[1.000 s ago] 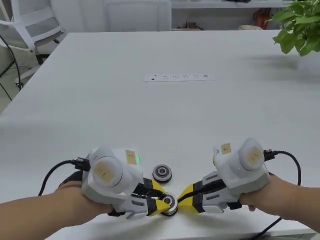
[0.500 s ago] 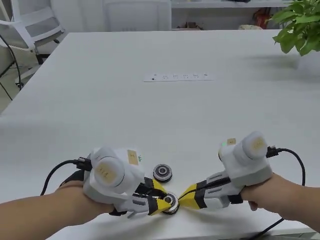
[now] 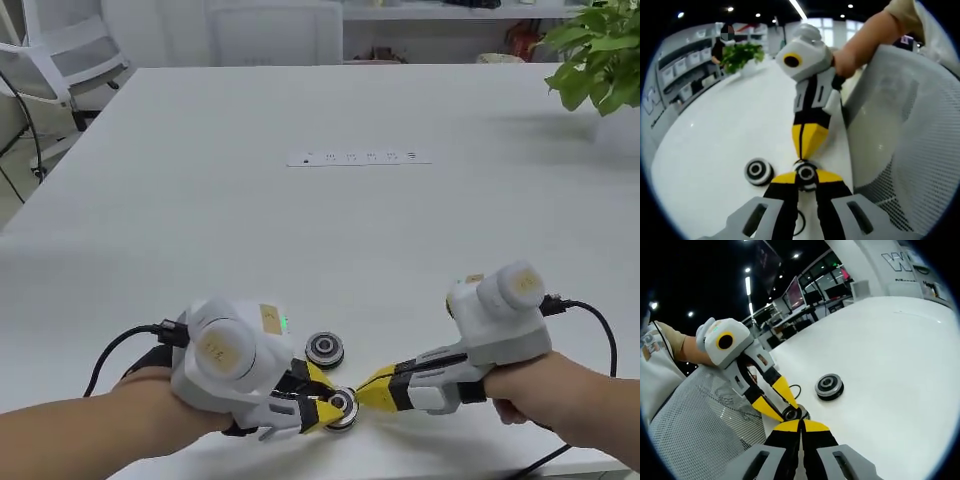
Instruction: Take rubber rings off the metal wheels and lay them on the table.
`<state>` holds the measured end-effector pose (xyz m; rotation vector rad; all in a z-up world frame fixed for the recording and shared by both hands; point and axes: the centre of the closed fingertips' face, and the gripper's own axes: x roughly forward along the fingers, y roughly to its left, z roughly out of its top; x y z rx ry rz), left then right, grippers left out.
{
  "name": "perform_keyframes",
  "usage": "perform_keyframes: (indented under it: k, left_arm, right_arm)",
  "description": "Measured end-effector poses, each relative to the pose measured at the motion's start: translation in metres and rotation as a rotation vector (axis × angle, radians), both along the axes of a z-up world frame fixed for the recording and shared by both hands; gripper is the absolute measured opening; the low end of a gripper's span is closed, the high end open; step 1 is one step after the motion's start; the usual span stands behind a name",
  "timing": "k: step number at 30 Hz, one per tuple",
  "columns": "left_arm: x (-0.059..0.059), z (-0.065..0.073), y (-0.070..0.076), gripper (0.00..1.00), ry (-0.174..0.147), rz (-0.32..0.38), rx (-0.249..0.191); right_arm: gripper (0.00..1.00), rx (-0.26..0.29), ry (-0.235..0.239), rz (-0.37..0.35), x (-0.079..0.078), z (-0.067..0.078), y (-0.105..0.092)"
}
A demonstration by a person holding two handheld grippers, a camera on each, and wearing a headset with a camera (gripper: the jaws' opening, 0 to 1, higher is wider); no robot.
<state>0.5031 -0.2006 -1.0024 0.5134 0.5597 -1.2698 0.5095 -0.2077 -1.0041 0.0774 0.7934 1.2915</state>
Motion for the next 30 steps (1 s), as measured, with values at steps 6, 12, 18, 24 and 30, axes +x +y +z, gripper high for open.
perform_keyframes:
  k: [6,12,18,24,30]
  left_arm:
    - [0.0,0.0,0.0,0.12,0.003,0.003,0.003]
    - [0.001,0.0,0.0,0.12,0.004,0.003,0.003]
    - [0.0,0.0,0.0,0.12,0.004,0.0,0.002]
    - [0.001,0.0,0.0,0.12,0.005,0.002,0.001]
    - [0.0,0.0,0.0,0.12,0.003,0.003,0.0]
  right_arm:
    - [0.0,0.006,0.012,-0.001,-0.001,0.002,0.001]
    - [0.0,0.011,0.012,0.014,-0.003,0.003,0.004]
    - [0.0,0.01,-0.006,0.046,-0.008,0.005,0.01]
    - [0.0,0.011,-0.016,0.061,-0.008,0.005,0.012]
    - [0.0,0.018,-0.019,0.068,-0.01,0.006,0.013]
